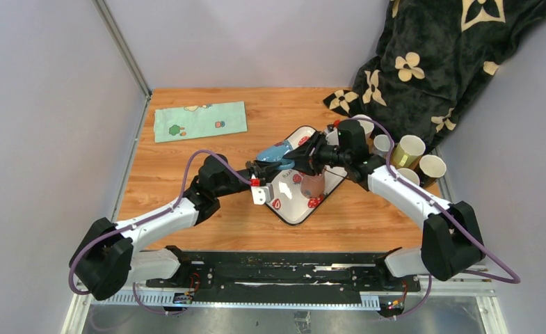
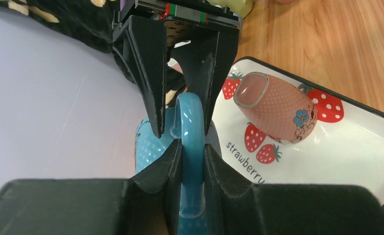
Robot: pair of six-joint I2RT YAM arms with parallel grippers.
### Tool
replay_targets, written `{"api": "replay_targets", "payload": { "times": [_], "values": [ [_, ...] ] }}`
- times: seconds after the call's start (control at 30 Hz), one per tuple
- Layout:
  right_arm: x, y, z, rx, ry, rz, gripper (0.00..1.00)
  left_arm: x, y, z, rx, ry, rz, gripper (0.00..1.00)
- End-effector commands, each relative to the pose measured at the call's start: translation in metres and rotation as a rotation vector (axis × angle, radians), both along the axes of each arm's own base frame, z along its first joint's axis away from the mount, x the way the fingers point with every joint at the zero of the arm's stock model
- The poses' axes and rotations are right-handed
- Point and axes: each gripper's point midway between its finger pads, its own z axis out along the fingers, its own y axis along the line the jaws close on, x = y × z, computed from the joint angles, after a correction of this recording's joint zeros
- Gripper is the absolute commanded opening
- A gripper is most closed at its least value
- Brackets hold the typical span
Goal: Turn the mug right side up
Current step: Turn over the cup on the tray.
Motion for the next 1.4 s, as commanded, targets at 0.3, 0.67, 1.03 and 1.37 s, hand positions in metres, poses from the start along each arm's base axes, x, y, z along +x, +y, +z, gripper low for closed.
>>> {"api": "replay_targets", "payload": {
  "times": [0.3, 0.67, 1.03, 1.37],
  "values": [
    [-0.004, 0.015, 0.005, 0.036, 0.005, 0.039, 0.31, -0.009, -0.012, 0.039, -0.071, -0.153, -0.072, 0.00],
    [0.000, 0.012, 0.014, 0.034, -0.077, 0.015, 0.00, -0.013, -0.009, 0.037, -0.067, -0.168, -0.076, 0.22],
    [0.008, 0.006, 0.022, 0.017, -0.151, -0.041, 0.00, -0.028, -0.007, 0.027, -0.077, -0.103, -0.118, 0.63],
    [0.024, -0.008, 0.012, -0.085, -0.204, -0.148, 0.00, -0.038, 0.009, 0.023, -0.112, -0.045, -0.071, 0.74]
  ]
}}
